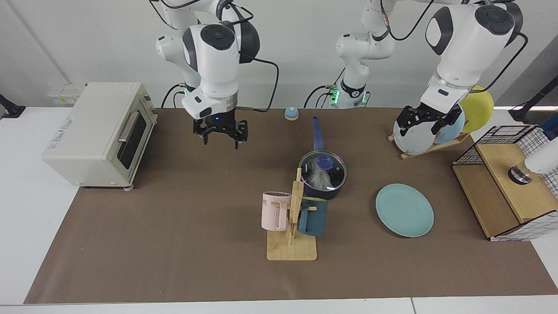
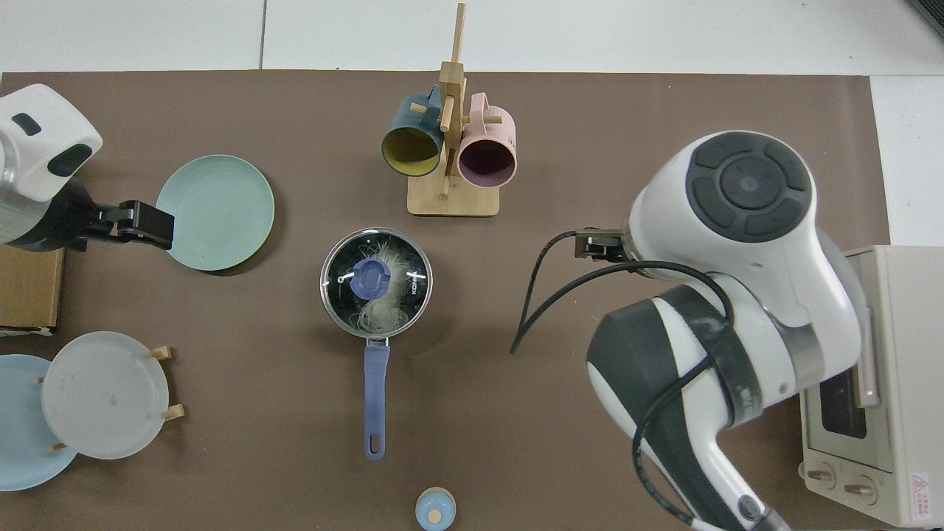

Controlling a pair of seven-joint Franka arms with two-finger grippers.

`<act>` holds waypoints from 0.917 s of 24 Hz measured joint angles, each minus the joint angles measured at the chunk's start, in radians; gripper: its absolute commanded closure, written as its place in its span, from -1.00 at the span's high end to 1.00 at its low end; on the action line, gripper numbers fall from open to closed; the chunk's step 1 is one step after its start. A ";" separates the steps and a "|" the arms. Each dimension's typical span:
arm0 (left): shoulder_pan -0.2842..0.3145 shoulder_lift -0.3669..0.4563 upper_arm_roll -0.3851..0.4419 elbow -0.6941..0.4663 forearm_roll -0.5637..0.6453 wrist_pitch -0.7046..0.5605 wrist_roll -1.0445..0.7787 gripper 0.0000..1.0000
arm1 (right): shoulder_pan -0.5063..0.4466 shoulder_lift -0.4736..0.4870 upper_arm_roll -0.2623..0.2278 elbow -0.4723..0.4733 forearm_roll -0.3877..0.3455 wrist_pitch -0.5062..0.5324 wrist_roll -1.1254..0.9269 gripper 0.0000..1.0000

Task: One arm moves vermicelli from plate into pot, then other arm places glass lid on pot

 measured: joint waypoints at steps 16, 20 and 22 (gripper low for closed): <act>0.000 -0.031 -0.001 -0.016 0.000 -0.012 0.046 1.00 | -0.284 -0.143 0.003 -0.194 0.087 0.120 -0.320 0.97; 0.000 -0.064 -0.003 -0.045 0.000 -0.012 0.050 1.00 | -0.284 -0.161 0.008 -0.139 0.129 0.013 -0.320 0.97; 0.000 -0.082 -0.003 -0.066 0.000 -0.010 0.051 1.00 | -0.284 -0.168 0.008 -0.111 0.134 -0.029 -0.320 0.97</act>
